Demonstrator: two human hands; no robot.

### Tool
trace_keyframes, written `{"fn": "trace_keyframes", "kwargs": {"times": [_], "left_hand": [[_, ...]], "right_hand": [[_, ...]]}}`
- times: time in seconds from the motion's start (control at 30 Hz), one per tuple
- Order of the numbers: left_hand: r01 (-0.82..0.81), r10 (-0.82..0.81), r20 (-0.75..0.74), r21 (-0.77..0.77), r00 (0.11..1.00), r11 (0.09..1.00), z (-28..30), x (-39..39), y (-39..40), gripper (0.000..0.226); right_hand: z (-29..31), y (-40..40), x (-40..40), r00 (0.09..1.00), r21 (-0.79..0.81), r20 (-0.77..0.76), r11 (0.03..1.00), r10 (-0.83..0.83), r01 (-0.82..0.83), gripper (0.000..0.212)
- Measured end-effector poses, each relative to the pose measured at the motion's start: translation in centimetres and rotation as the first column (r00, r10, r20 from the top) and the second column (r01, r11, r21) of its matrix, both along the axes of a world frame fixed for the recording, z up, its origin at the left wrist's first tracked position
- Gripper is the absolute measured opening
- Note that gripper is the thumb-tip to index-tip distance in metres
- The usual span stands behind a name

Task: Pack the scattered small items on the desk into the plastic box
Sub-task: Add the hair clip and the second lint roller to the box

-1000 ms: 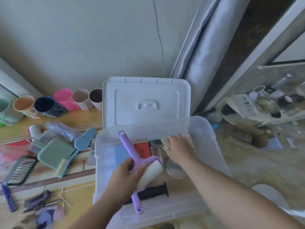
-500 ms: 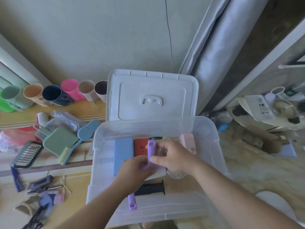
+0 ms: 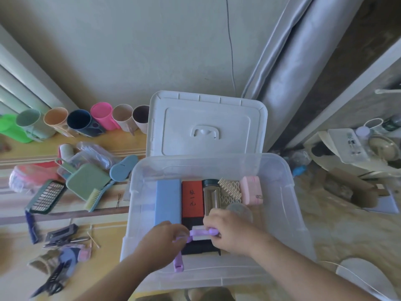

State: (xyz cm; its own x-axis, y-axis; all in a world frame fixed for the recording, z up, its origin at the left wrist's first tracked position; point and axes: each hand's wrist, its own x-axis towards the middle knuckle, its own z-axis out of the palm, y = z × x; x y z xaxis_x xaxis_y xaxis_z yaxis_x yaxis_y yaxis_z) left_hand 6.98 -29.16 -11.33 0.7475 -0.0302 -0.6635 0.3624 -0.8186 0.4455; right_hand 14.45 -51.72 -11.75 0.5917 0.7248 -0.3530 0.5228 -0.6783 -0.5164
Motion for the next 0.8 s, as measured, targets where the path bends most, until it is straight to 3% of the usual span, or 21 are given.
{"fn": "trace_keyframes", "kwargs": {"times": [0.07,0.13,0.27,0.37,0.47,0.6,0.67,0.8], "left_hand": [[0.093,-0.099,-0.211,-0.037,0.972,0.995,0.2,-0.5,-0.1,0.028],[0.152,-0.158,-0.319,-0.043,0.935,0.987,0.5,-0.8,-0.5,0.04],[0.164,-0.161,-0.226,-0.004,0.961,0.986,0.6,-0.5,-0.6,0.022],[0.095,-0.096,-0.09,-0.022,0.991,0.995,0.2,-0.5,-0.2,0.025],[0.059,-0.059,0.003,0.006,0.998,0.998,0.5,-0.6,-0.3,0.018],[-0.022,0.021,0.02,0.027,1.0,0.999,-0.3,-0.8,-0.1,0.014],[-0.081,0.081,0.016,-0.003,0.997,0.997,-0.7,-0.7,-0.2,0.016],[-0.168,0.17,0.042,-0.058,0.985,0.984,-1.1,-0.5,-0.2,0.012]], "right_hand": [[-0.5,0.0,-0.9,0.995,-0.093,-0.067,0.992,0.076,-0.082,0.025],[-1.1,-0.2,-1.9,0.995,-0.169,-0.074,0.982,0.072,-0.084,0.032],[-1.8,-0.5,-1.5,0.994,-0.164,-0.082,0.985,-0.074,0.06,0.011],[-1.0,0.3,-0.4,0.988,-0.178,-0.061,0.975,-0.144,0.131,0.007],[-0.1,1.3,1.4,0.976,-0.292,-0.026,0.936,-0.216,0.199,0.013],[0.0,1.8,3.5,0.889,-0.294,-0.24,0.902,-0.39,0.317,0.021],[0.2,2.0,3.7,0.887,-0.287,-0.252,0.905,-0.387,0.313,0.019],[1.2,2.0,2.0,0.973,-0.397,-0.196,0.917,-0.125,0.038,0.014]]}}
